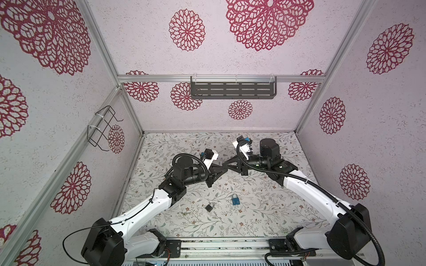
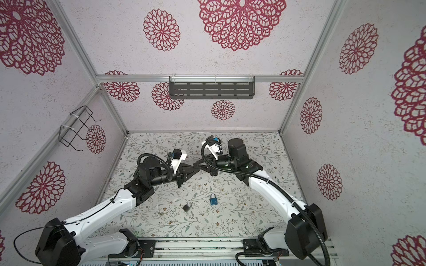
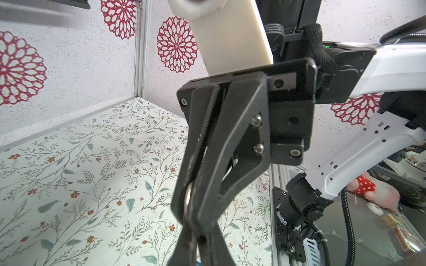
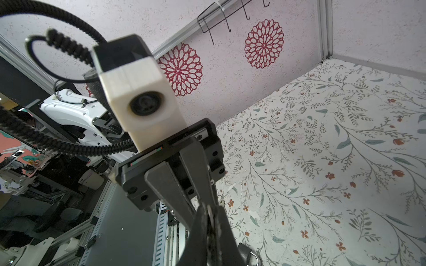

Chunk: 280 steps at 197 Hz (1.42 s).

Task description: Unlock with the key

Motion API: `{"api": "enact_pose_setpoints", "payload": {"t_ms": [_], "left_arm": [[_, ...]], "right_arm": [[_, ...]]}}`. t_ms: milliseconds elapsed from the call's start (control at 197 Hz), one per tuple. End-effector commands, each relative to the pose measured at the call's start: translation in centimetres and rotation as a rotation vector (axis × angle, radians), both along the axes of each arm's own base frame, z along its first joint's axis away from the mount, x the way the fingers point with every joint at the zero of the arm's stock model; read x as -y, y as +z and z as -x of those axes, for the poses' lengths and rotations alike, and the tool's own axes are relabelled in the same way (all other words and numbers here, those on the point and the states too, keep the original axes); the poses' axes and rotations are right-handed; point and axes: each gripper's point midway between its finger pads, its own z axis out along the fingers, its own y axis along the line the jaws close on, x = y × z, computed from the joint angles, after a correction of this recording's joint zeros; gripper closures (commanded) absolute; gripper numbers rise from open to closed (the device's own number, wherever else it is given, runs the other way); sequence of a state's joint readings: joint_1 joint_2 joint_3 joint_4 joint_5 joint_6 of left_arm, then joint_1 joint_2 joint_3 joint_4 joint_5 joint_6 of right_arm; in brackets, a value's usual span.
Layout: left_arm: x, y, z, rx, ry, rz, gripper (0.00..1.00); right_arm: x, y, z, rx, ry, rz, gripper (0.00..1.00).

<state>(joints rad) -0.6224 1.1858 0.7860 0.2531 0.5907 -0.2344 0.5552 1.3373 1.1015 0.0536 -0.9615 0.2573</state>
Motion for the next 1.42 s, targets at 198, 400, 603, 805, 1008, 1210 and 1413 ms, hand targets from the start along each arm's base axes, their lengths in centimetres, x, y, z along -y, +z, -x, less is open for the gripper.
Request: {"api": "enact_pose_setpoints", "payload": {"t_ms": [198,400,603,805,1008,1210,1413], "left_arm": [[-2.7,1.1,0.1,-0.021,0.139,0.042,0.38],[-6.1,2.6,-0.4,-0.083,0.338,0.165,0.23],[-9.7,3.7,-1.0,-0.207,0.533,0.316,0.13],[-11.8,3.9,-1.6,-0.328,0.64,0.511,0.14],[-11.5,4.9,-2.2,-0.364,0.633,0.628,0.18],[-12.4,5.1,-2.8,-0.419,0.665,0.78,0.24],[-11.8,5.5,-3.2,-0.432,0.664,0.826,0.29]], "right_arm": [[0.1,4.1,-2.0,0.001,-0.114,-0.051,1.0],[0.3,3.9,-3.8,-0.102,-0.216,-0.039,1.0],[1.4,4.3,-6.1,-0.142,-0.388,-0.072,1.0],[2.4,4.4,-7.5,-0.194,-0.51,-0.171,1.0],[2.4,3.9,-8.0,-0.263,-0.583,-0.285,1.0],[2.1,3.4,-8.0,-0.346,-0.65,-0.39,1.0],[1.8,4.5,-7.1,-0.382,-0.681,-0.48,1.0]]}}
